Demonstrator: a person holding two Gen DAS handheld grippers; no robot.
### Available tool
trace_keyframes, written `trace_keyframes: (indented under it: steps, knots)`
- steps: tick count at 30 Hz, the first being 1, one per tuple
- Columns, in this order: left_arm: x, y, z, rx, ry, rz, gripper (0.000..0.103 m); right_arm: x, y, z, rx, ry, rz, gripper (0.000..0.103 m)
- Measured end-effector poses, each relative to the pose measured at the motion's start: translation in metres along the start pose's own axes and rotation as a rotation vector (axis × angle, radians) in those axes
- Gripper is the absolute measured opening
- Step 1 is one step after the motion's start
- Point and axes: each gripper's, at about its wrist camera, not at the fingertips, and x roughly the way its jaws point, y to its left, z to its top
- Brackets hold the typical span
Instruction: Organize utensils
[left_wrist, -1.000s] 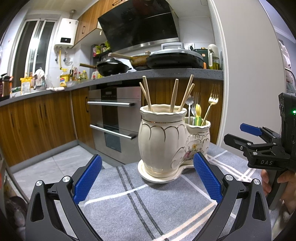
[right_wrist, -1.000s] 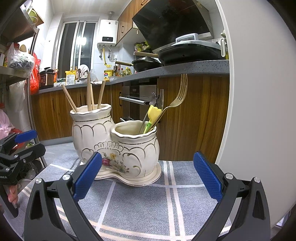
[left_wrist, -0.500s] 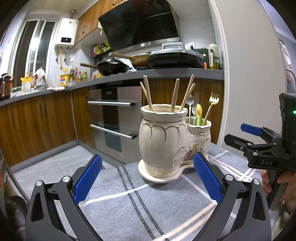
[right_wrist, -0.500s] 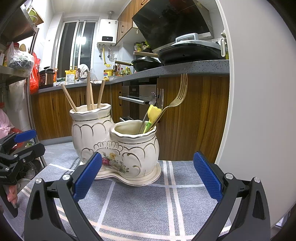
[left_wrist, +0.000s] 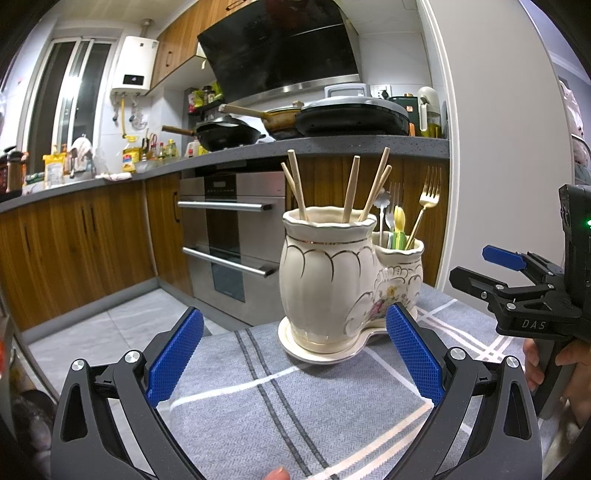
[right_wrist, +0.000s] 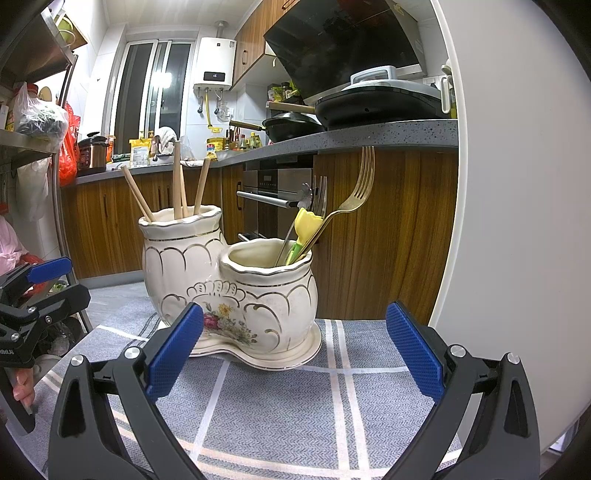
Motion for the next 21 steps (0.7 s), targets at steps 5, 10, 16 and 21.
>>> trace_keyframes:
  steps: [5,10,16,21]
  knots:
    - [-0.0006,0.0019,-0.0006,-0.001,0.000,0.001,0.098,-0.0002,-0.0002,0.0001,0.000,0.000,0.000,0.098]
    - [-0.0009,0.0034,-0.0012,-0.002,0.002,0.007,0.098,-0.0002,-0.0003,0.0003,-0.001,0.000,0.000,0.098]
    - [-0.0013,0.0045,-0.0017,-0.003,0.003,0.009,0.098,0.0001,-0.0011,-0.0001,0.000,0.001,0.000,0.098]
    - [-0.0018,0.0052,-0.0019,-0.003,0.003,0.009,0.098,0.0001,-0.0011,0.0000,-0.002,0.001,0.000,0.098]
